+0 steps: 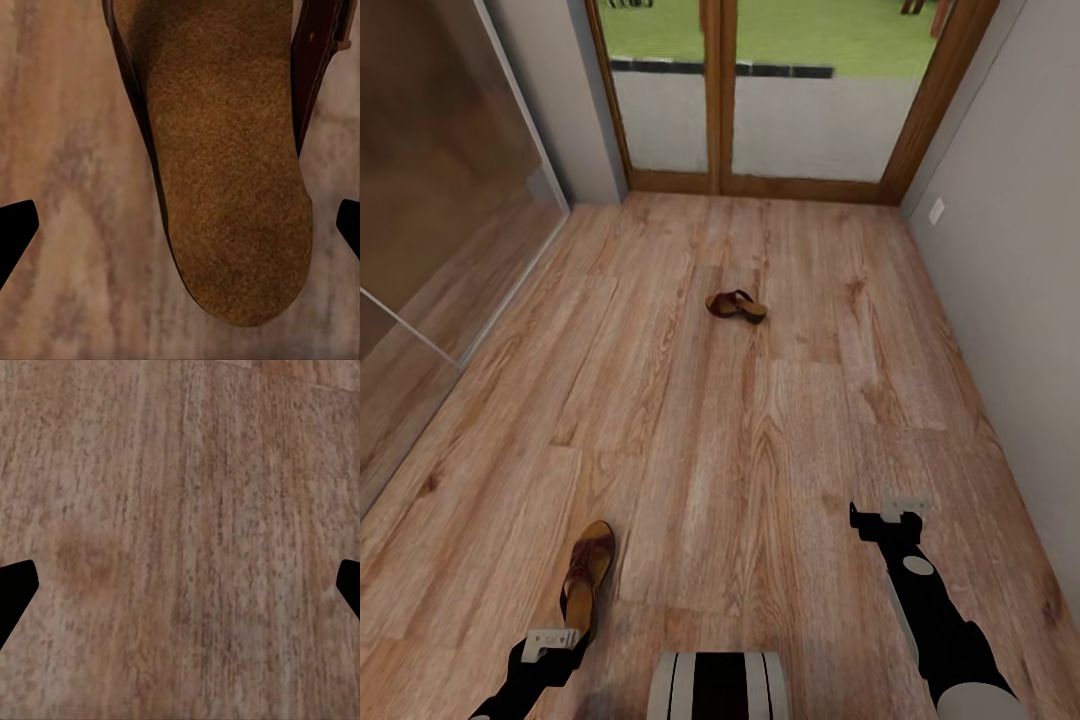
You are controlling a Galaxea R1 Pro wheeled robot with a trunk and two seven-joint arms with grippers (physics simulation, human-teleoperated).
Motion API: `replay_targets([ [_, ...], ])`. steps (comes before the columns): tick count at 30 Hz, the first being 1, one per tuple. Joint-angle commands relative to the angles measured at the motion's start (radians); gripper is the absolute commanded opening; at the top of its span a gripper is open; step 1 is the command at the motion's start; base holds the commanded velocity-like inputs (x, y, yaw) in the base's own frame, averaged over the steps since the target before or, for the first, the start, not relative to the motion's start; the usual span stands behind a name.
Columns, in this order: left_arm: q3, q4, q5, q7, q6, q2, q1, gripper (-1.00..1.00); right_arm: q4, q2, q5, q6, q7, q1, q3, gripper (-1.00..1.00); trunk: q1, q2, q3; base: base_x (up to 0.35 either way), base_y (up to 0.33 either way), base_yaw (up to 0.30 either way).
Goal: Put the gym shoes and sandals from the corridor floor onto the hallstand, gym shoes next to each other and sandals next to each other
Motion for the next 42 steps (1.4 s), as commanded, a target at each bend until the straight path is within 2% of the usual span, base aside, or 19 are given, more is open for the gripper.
replay_targets([
  [1, 0.009, 0.001, -0.008, -0.006, -0.004, -0.001, -0.001, 1.0, -0.001, 0.0, 0.01, 0.007, -0.002, 0.0, 0.0, 1.0, 0.0, 0.0, -0.002, 0.0, 0.0, 0.0],
  [3, 0.009, 0.001, -0.008, -0.006, -0.004, -0.001, -0.001, 1.0, -0.001, 0.0, 0.01, 0.007, -0.002, 0.0, 0.0, 1.0, 0.0, 0.0, -0.004, 0.0, 0.0, 0.0],
  [12, 0.008, 0.001, -0.008, -0.006, -0.004, -0.001, -0.001, 1.0, -0.002, 0.0, 0.01, 0.007, -0.002, 0.0, 0.0, 1.0, 0.004, -0.002, -0.051, 0.0, 0.0, 0.0],
  [18, 0.008, 0.001, -0.009, -0.006, -0.004, -0.001, -0.001, 1.0, -0.002, 0.0, 0.01, 0.007, -0.002, 0.0, 0.0, 1.0, 0.004, -0.002, -0.052, 0.0, 0.0, 0.0],
  [23, 0.008, 0.001, -0.009, -0.006, -0.004, -0.001, -0.001, 1.0, -0.002, 0.0, 0.01, 0.007, -0.002, 0.0, 0.0, 1.0, 0.006, -0.003, -0.072, 0.0, 0.0, 0.0],
  [35, 0.009, 0.001, -0.007, -0.006, -0.005, -0.001, -0.001, 1.0, -0.003, 0.0, 0.01, 0.008, -0.003, 0.0, 0.0, 1.0, 0.006, -0.003, -0.072, 0.003, 0.0, 0.0],
  [42, 0.009, 0.001, -0.007, -0.006, -0.005, -0.001, -0.001, 1.0, -0.003, 0.0, 0.01, 0.008, -0.002, 0.0, 0.0, 1.0, 0.006, -0.003, -0.072, 0.143, 0.0, 0.0],
])
